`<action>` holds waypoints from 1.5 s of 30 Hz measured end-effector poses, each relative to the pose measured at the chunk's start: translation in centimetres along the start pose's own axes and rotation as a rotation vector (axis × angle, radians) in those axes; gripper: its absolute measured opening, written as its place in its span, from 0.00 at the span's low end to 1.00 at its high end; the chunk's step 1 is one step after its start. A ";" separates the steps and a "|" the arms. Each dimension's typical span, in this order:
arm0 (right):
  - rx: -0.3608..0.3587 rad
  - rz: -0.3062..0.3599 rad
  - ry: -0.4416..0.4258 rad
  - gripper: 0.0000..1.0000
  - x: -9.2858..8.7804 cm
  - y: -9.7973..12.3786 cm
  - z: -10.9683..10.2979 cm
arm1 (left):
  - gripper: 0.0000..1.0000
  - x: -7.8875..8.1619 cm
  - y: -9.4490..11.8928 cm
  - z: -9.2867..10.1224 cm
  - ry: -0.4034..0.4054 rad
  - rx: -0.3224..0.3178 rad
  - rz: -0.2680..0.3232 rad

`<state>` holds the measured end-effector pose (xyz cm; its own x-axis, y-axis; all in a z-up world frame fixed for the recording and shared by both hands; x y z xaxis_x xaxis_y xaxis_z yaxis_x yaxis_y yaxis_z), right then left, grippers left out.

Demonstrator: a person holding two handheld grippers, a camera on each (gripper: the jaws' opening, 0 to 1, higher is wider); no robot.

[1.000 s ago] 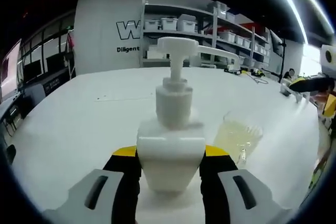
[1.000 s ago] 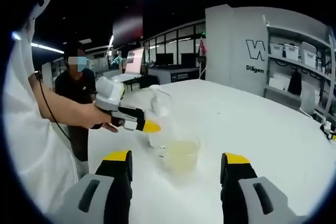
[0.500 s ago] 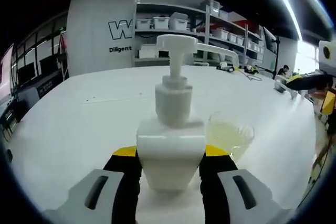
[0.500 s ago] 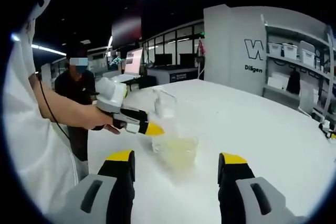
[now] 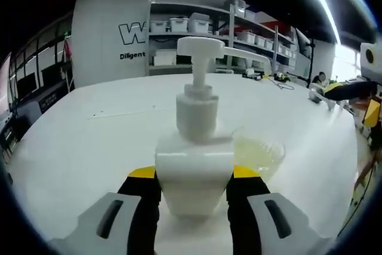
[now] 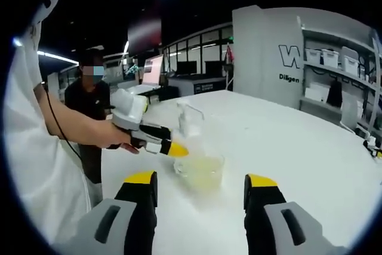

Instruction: Hold the bottle steady, press the pump all the way down and release, and repeat the specified number of times to dispense into the cup

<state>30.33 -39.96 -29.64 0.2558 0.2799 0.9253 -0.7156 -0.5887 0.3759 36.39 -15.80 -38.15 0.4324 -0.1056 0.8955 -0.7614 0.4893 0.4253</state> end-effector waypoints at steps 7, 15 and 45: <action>0.011 -0.014 0.004 0.52 -0.2 0.2 0.1 | 0.42 0.0 -0.3 0.5 -0.005 -0.018 -0.005; 0.016 -0.012 -0.006 0.48 0.0 0.2 0.1 | 0.41 0.0 -0.4 0.8 -0.020 -0.031 -0.012; 0.107 0.004 0.119 0.28 4.1 -3.6 0.4 | 0.41 -0.2 -0.5 0.8 -0.012 -0.040 -0.023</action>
<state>34.25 -36.97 -27.17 0.1699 0.3618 0.9166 -0.6416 -0.6654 0.3816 36.28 -16.69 -38.42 0.4436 -0.1272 0.8872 -0.7316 0.5204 0.4404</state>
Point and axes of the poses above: the point that each gripper's makers call its tool centre point, and the gripper's own axes: y roughly backward along the fingers, z roughly to its right, x roughly out of its top, the point moved 7 cm from there along y, roughly backward along the fingers, and after that the axes turned 11 degrees about -x, right-handed, at the moved point
